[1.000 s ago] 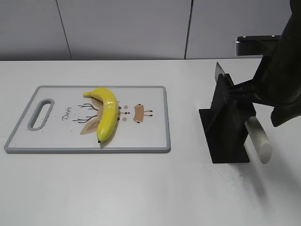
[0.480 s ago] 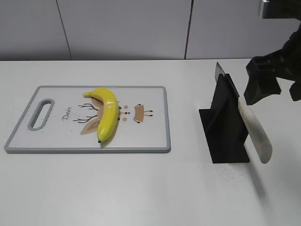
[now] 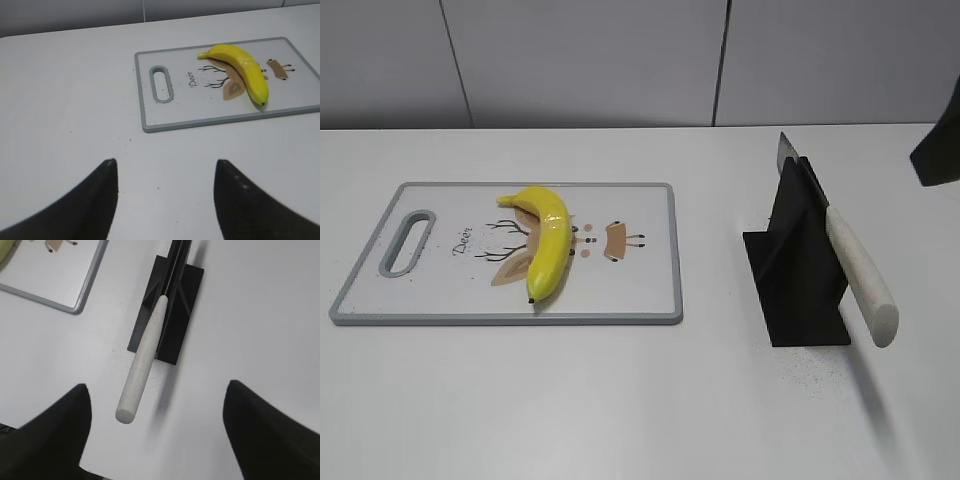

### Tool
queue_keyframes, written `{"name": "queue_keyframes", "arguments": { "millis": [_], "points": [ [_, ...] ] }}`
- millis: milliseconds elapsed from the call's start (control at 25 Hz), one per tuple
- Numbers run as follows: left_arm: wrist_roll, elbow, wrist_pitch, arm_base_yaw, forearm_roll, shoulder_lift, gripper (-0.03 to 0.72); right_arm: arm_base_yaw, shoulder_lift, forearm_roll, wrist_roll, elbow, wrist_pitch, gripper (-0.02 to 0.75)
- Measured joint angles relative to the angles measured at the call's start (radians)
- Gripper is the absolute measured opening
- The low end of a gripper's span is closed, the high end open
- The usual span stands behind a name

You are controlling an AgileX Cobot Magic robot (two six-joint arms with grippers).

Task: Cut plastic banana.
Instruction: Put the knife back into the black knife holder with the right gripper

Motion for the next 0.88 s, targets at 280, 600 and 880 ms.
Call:
{"name": "queue_keyframes", "arguments": {
  "millis": [280,600,880],
  "points": [
    [0.000,0.000,0.000,0.088,0.000,0.000,0.572,0.000,-0.172,0.008,-0.056,0.117,-0.007,0.596],
    [0.000,0.000,0.000,0.152,0.000,0.000,0.572,0.000,-0.405,0.005,-0.100,0.377,-0.095,0.592],
    [0.000,0.000,0.000,0.153,0.000,0.000,0.570,0.000,-0.611,0.005,-0.115,0.540,-0.088,0.592]
  ]
}}
